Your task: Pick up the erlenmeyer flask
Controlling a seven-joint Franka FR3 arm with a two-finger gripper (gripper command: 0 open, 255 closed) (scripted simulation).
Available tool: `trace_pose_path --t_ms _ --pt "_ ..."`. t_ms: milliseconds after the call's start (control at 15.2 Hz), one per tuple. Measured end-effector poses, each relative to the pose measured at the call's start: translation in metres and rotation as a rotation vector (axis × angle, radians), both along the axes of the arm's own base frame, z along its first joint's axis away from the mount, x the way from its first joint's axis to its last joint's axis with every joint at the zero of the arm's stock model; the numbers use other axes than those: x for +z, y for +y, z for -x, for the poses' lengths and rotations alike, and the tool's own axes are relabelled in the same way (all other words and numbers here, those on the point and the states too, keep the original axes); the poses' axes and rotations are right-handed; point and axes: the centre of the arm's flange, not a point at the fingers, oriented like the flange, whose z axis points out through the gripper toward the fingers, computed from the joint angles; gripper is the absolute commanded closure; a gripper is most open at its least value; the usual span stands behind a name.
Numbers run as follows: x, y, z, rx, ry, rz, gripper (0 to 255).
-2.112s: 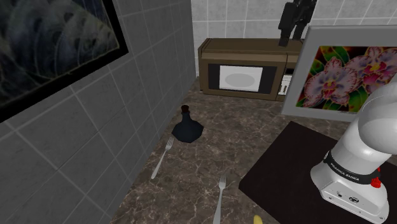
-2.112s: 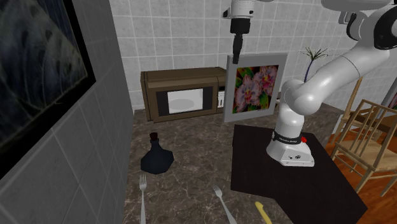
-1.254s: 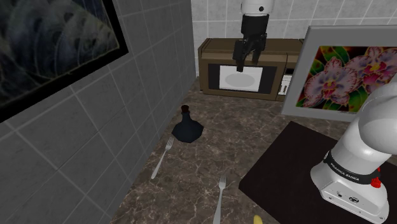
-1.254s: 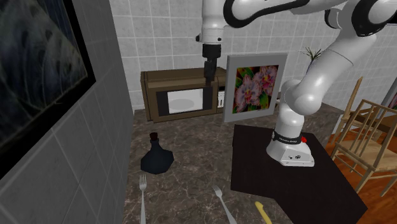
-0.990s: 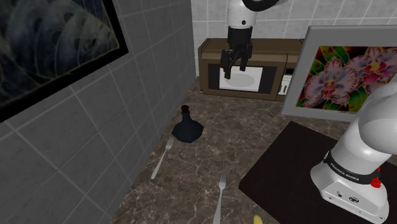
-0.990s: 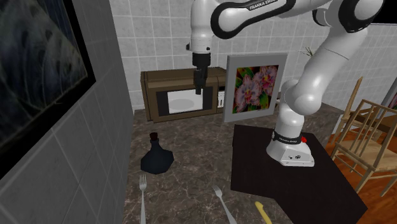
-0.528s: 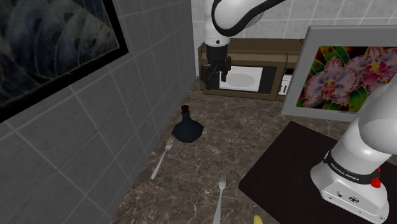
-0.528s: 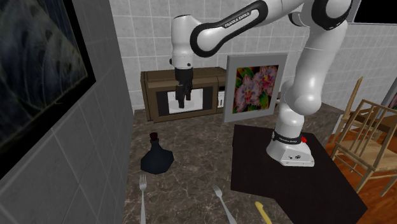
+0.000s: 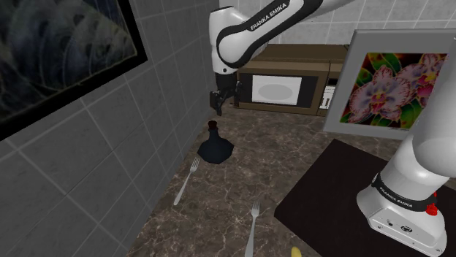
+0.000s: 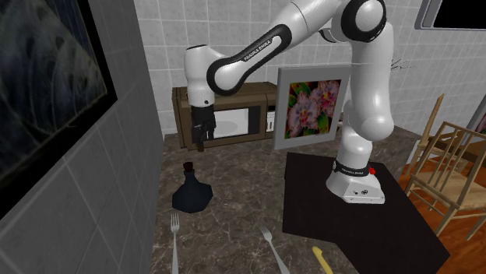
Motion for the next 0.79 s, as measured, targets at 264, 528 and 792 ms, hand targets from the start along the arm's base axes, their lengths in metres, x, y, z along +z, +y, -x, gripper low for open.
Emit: trace_pose_path --t_ms 264,528,792 --pt "-0.030 0.019 -0.039 0.001 0.004 0.002 0" --pt "-0.062 0.035 -0.070 0.001 0.007 0.003 0" --pt "-0.086 0.038 -0.074 0.000 0.007 0.003 0"
